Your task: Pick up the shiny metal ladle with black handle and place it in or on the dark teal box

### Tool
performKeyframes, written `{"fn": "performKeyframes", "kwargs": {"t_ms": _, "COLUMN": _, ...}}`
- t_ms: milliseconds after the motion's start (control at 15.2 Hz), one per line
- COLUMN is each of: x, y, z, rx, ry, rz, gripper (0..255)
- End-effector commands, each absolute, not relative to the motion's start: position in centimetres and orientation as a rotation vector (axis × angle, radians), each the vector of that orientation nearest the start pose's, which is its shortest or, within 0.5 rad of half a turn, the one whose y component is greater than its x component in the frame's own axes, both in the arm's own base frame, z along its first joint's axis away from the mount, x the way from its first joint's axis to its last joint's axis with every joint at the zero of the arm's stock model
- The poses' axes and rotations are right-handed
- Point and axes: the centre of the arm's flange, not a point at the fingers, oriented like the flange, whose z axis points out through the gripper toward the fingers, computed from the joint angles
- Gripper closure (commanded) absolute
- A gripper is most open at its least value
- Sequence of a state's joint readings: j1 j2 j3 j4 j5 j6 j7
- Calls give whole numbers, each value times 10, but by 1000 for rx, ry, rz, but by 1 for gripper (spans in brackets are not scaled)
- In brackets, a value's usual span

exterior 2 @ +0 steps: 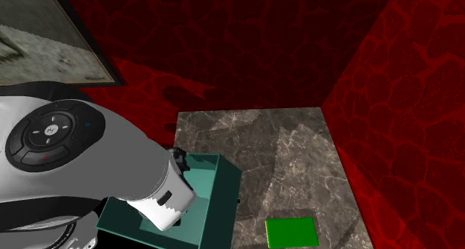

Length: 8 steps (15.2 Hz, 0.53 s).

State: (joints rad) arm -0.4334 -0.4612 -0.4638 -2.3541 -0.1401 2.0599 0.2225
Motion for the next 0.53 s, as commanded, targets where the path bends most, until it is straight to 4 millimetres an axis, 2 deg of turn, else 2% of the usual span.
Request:
{"fn": "performKeyframes", "kwargs": {"t_ms": 0, "x": 253, "y": -354, "z": 519, "rx": -2701, "ry": 1531, "rz": -224, "gripper": 0}}
{"fn": "performKeyframes", "kwargs": {"t_ms": 66, "x": 252, "y": -353, "z": 529, "rx": -2701, "ry": 1531, "rz": -224, "gripper": 0}}
{"fn": "performKeyframes", "kwargs": {"t_ms": 462, "x": 252, "y": -353, "z": 529, "rx": -2701, "ry": 1531, "rz": -224, "gripper": 0}}
